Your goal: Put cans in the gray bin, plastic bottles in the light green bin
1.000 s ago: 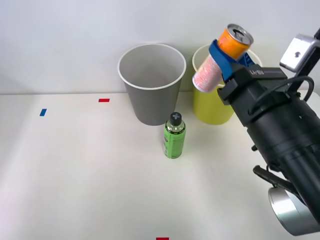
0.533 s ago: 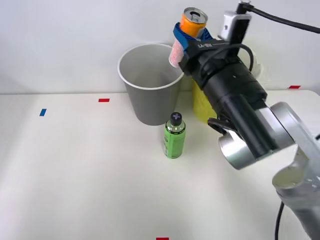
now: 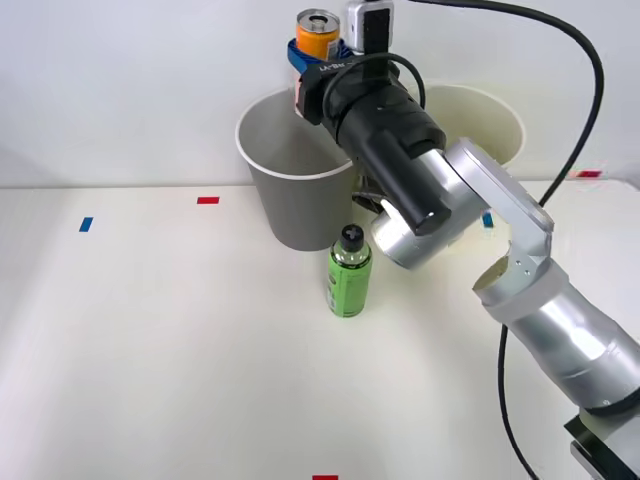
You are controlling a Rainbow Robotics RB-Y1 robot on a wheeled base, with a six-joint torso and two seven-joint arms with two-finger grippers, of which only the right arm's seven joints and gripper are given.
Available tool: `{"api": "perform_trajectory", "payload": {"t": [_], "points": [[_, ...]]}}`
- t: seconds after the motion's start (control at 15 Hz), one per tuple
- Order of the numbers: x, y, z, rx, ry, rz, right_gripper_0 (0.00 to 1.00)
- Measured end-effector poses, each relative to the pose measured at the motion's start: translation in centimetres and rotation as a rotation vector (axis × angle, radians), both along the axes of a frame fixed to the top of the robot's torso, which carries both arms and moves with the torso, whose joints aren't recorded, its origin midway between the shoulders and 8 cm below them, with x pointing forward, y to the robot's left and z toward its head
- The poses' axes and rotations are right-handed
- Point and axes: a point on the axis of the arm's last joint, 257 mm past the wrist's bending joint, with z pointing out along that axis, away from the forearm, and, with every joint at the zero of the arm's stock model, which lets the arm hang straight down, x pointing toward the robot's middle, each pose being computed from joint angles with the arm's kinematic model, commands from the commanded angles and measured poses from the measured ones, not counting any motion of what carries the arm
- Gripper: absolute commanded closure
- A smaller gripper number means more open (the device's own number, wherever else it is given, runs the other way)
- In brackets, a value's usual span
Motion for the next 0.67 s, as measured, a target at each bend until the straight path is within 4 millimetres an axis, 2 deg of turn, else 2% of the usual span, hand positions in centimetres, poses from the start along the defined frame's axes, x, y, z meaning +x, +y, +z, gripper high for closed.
{"api": "perform_trajectory", "payload": {"t": [0.2, 0.27, 0.33, 0.4, 0.47, 0.67], "points": [[0.81, 0.83, -0.26, -0.034, 0.003, 0.003, 0.99], [0.83, 0.89, -0.31, -0.034, 0.004, 0.005, 0.89], [0.84, 0.89, -0.31, -0.032, 0.005, 0.006, 0.45], [0.83, 0.91, -0.32, -0.030, 0.007, 0.007, 0.06], [0.81, 0.95, -0.34, -0.027, 0.008, 0.009, 0.00], [0.73, 1.06, -0.26, -0.019, 0.008, 0.017, 0.00]]}}
